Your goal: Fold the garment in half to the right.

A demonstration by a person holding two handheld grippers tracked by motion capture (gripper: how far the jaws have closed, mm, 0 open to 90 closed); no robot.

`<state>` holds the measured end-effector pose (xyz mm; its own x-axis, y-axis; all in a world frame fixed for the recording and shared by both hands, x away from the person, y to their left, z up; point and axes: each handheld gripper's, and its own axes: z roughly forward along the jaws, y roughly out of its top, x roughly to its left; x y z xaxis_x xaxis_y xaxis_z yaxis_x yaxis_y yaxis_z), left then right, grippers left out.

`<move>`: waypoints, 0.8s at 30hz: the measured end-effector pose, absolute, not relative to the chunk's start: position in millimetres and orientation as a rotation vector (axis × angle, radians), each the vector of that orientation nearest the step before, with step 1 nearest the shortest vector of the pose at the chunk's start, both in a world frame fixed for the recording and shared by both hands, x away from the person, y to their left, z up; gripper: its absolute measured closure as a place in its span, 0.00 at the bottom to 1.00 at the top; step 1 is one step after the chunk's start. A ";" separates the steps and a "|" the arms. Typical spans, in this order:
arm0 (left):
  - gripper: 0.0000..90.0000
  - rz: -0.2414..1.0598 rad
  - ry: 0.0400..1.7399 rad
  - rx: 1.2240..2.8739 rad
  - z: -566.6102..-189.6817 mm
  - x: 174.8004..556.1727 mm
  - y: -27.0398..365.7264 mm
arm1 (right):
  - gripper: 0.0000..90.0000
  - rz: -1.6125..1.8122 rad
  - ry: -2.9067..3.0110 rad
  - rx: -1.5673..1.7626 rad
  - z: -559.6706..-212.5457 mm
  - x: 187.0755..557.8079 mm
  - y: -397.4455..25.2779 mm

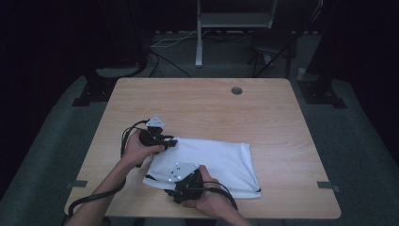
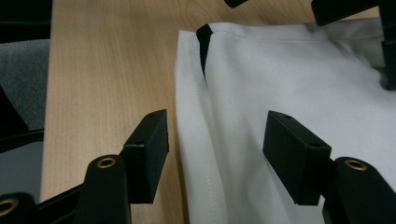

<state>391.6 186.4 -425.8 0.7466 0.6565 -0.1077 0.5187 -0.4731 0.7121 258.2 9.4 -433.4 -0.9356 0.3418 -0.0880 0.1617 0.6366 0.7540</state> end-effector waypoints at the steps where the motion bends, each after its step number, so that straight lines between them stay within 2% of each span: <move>1: 0.79 0.229 0.878 2.181 -426.0 391.9 186.7 | 0.47 1.175 2.641 0.408 -434.2 258.7 10.6; 15: 0.86 0.184 0.914 2.185 -428.1 392.5 186.0 | 0.89 1.156 2.614 0.471 -439.2 259.6 6.1; 24: 0.86 0.190 0.900 2.156 -406.1 387.5 184.5 | 0.93 1.302 2.539 0.574 -428.2 257.9 -4.6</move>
<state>387.5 184.5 -406.1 0.7382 0.6581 -0.1480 0.5420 -0.4480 0.7110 257.9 -4.6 -428.2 -0.8969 0.4415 -0.0256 0.2369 0.5284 0.8152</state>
